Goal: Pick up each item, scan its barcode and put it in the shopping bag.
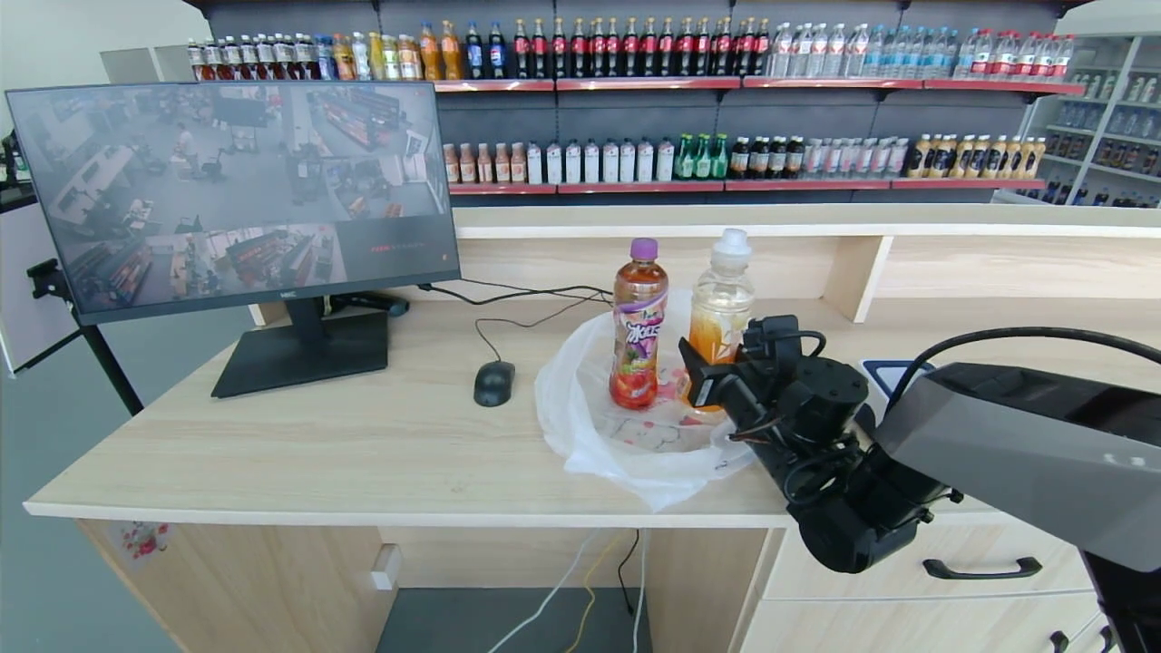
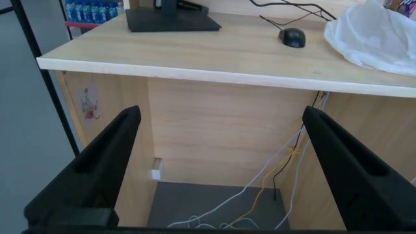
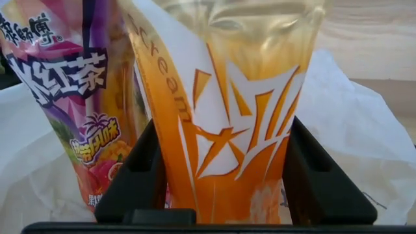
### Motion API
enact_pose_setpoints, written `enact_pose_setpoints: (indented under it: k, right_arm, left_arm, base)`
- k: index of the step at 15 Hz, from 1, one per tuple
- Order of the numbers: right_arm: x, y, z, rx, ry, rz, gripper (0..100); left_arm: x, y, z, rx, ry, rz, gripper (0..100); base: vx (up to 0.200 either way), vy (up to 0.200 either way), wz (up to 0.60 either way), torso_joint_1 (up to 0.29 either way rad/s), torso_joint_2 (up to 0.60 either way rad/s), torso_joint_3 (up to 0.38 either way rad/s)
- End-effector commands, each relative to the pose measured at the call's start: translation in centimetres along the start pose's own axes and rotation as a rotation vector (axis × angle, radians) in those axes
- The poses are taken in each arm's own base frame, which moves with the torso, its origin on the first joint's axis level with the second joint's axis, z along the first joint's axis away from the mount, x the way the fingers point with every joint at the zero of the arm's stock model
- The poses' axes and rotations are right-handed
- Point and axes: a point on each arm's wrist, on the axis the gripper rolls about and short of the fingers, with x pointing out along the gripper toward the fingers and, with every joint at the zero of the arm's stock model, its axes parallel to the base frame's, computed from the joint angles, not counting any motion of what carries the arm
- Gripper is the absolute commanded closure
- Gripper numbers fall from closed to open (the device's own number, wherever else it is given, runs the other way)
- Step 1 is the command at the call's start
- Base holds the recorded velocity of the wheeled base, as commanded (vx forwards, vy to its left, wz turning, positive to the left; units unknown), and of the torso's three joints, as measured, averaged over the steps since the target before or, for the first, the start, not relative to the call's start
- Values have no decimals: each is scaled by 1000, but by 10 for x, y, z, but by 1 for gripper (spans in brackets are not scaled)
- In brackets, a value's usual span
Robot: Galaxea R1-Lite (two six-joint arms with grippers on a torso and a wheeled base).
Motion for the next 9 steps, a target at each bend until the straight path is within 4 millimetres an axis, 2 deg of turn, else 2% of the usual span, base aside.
enact_pose_setpoints:
  k: [1,6,9]
  right_arm:
    - [0,1,-1,0,3,2,0]
    - [-5,11,10,16,-11,25,0]
    - [-15,9,26,12,-19,23,0]
  left_arm:
    - [0,0,0,0,-1,0,0]
    - [0,0,0,0,-1,0,0]
    - [0,0,0,0,-1,0,0]
  base:
    - [0,0,0,0,0,0]
    - [0,0,0,0,0,0]
    - [0,0,0,0,0,0]
